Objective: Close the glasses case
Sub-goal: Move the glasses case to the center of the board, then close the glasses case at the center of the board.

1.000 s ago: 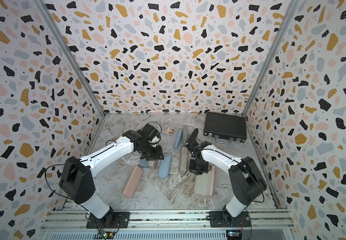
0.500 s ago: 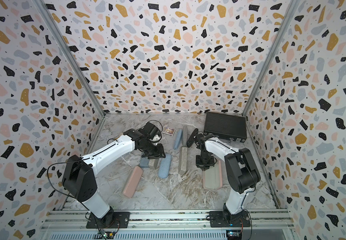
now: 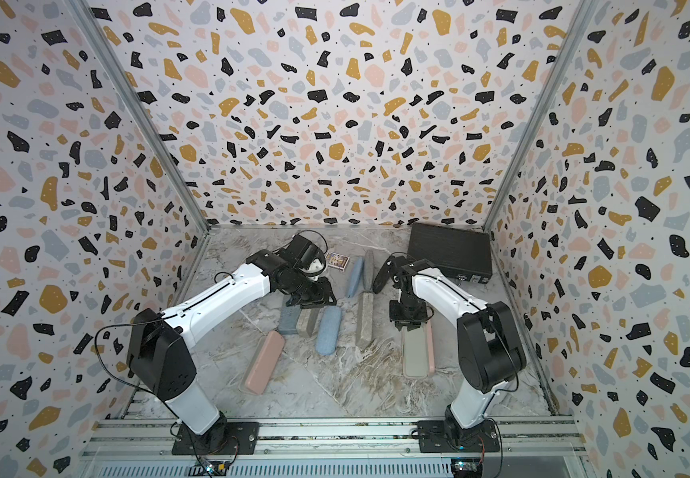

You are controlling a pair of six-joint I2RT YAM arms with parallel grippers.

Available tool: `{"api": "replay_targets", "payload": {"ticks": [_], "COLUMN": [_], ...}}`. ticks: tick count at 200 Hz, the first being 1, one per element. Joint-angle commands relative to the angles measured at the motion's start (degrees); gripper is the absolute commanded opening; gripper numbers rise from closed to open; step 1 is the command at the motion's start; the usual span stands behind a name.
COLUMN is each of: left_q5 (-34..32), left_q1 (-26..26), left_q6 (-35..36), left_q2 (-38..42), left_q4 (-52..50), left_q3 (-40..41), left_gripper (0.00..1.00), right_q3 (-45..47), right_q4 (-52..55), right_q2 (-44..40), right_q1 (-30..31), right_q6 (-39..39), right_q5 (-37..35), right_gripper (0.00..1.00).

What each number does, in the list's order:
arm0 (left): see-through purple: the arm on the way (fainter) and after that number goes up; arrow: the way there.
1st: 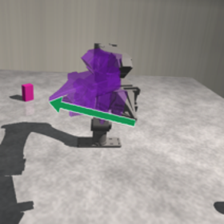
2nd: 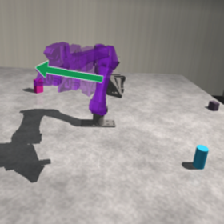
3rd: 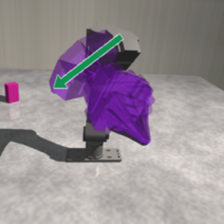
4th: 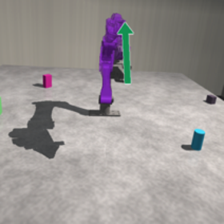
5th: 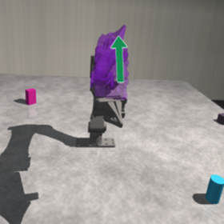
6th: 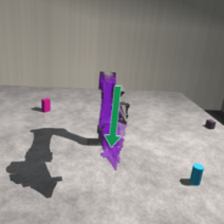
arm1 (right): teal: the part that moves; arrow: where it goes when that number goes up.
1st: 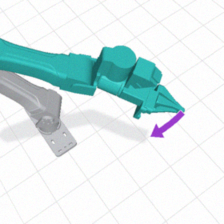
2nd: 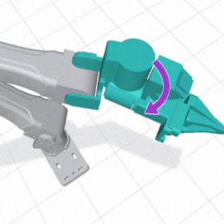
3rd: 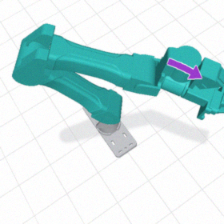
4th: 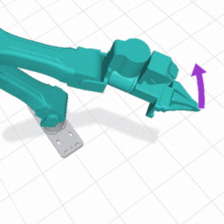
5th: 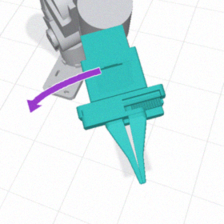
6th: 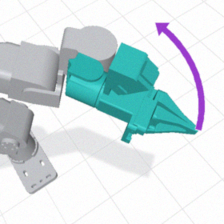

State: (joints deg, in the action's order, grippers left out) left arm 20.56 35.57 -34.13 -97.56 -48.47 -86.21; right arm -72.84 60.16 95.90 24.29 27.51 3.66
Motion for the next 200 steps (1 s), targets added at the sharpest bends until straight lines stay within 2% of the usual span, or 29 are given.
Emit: {"api": "replay_targets", "payload": {"ticks": [1, 25, 45, 58, 104, 158, 200], "left_q5": [0.66, 1.04, 1.52, 1.55, 0.70, 1.41, 0.80], "left_q1": [1.99, 4.49, 6.53, 7.80, 11.39, 15.15, 16.98], "left_q6": [-0.37, -0.59, -0.37, -0.08, 1.20, 1.19, 0.81], "left_q2": [-1.27, -2.89, -4.66, -5.90, -11.35, -19.54, -25.00], "left_q4": [-0.57, -0.66, -1.26, -1.94, -5.56, -7.00, -8.02], "left_q3": [-3.76, -6.92, -10.01, -12.03, -19.32, -23.26, -25.68], "left_gripper": [0.37, 0.16, 0.00, 0.00, 0.00, 0.00, 0.00], "right_q3": [-4.20, -5.57, -5.08, -3.99, 0.77, 5.49, 10.39], "right_q4": [5.41, 7.89, 8.71, 8.74, 8.62, 6.62, 3.36], "right_q2": [-7.71, -13.56, -18.29, -20.79, -25.95, -27.50, -27.53], "right_q1": [-0.46, -2.14, -4.75, -6.73, -14.92, -23.06, -26.94], "right_q6": [-0.31, 1.03, 2.01, 2.28, 3.05, 1.06, 1.06], "right_q5": [-1.28, -4.67, -7.01, -7.78, -9.85, -5.96, -1.39], "right_gripper": [0.30, 0.26, 0.08, 0.00, 0.00, 0.00, 0.00]}}
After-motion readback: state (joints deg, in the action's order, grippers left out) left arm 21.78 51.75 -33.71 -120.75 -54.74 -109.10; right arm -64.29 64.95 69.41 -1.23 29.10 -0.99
